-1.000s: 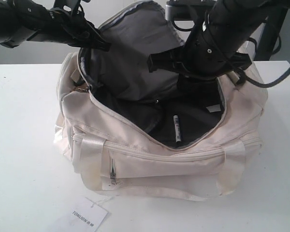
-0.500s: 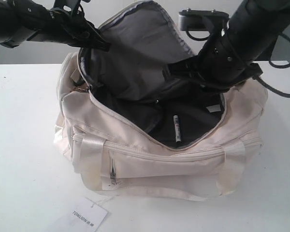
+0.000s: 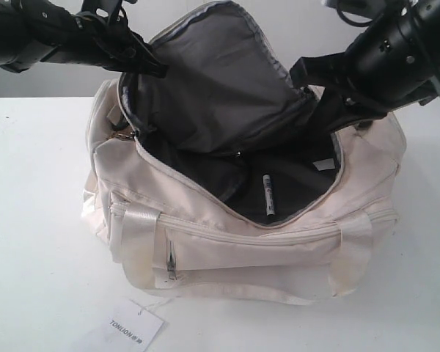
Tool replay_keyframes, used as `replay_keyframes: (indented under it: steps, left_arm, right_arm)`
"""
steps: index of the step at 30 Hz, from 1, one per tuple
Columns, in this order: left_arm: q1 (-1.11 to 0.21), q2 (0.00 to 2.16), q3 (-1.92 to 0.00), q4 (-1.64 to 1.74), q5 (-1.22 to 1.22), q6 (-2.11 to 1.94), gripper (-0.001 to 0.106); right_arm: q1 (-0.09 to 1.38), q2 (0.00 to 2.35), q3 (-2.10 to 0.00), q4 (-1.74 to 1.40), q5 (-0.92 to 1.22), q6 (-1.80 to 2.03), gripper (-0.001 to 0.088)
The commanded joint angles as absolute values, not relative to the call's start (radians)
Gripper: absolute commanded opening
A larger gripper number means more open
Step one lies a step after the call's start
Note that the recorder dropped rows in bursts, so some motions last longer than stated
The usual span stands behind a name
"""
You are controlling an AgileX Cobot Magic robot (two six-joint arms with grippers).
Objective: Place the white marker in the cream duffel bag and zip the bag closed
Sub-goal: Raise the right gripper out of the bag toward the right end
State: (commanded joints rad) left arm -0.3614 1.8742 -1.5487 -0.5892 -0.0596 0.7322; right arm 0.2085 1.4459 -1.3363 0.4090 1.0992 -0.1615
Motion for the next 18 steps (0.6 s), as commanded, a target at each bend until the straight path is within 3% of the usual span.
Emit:
replay_keyframes:
  steps: [18]
  left_arm:
    - [-0.361, 1.874, -1.549, -0.589, -0.060, 0.732, 0.000]
  right_arm:
    - [0.174, 1.408, -1.336, 0.380, 1.127, -0.161, 0.0000]
